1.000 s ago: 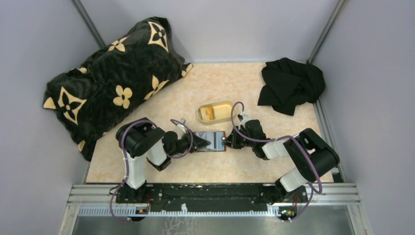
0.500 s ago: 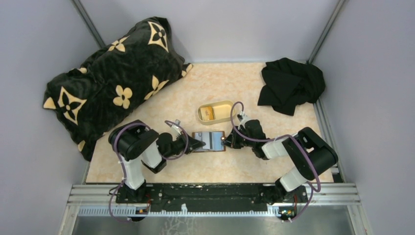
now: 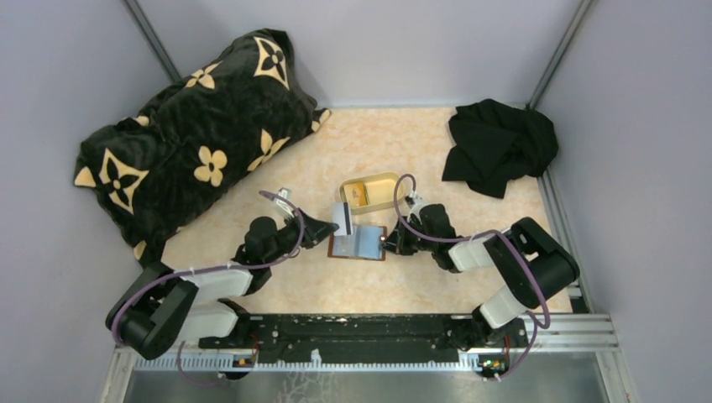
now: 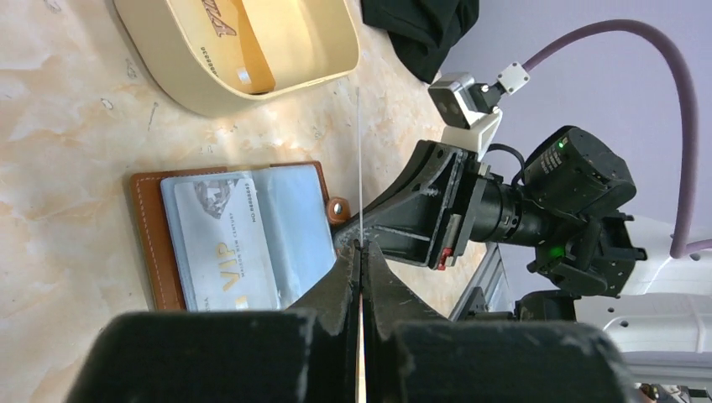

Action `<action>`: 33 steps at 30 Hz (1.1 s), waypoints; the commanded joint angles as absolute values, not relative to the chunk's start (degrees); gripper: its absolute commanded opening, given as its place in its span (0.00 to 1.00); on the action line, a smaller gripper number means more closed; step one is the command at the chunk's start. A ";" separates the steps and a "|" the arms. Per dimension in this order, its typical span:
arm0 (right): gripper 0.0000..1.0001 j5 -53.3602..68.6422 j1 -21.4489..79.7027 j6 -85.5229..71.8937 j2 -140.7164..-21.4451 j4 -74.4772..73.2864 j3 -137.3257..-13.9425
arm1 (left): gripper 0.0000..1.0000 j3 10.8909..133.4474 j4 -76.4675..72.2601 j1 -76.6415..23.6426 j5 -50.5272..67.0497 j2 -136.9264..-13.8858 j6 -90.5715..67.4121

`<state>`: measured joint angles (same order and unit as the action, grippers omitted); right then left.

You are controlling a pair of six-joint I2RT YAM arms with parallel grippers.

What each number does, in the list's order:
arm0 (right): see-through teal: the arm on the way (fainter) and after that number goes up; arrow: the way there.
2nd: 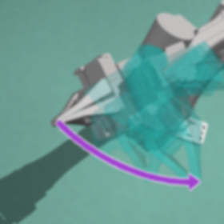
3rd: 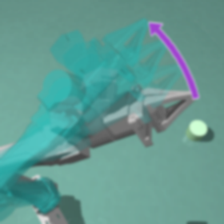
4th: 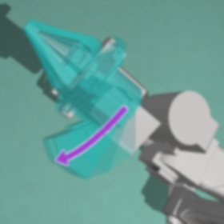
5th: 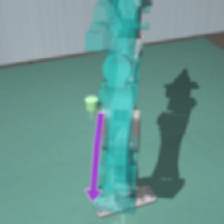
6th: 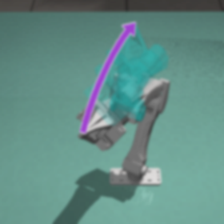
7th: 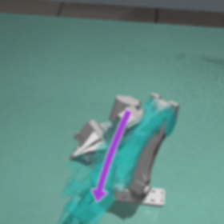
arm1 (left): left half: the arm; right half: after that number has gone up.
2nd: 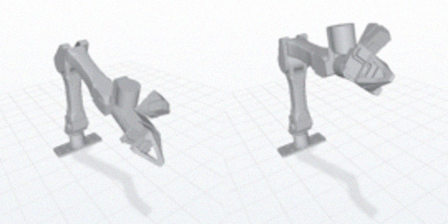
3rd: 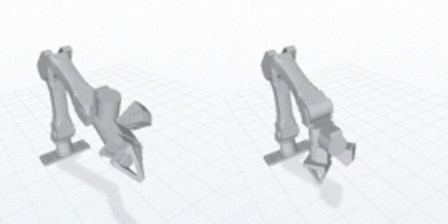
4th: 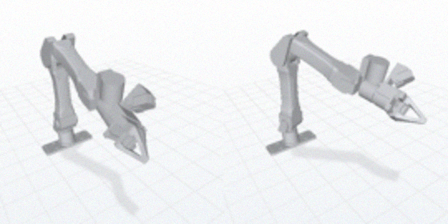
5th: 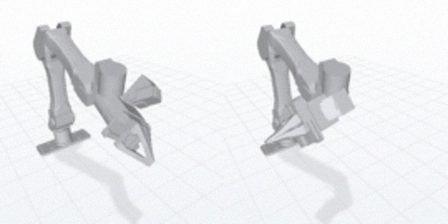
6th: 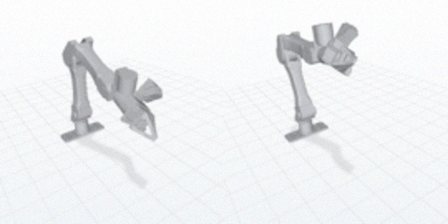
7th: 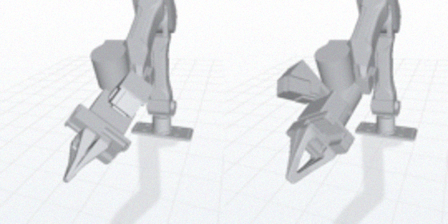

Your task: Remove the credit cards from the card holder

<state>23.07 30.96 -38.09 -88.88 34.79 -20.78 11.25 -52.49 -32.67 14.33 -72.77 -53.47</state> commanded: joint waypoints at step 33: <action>0.21 39.35 33.22 -38.03 -73.31 35.95 -30.95 | 0.00 10.28 -102.50 -31.92 33.30 -95.28 -68.39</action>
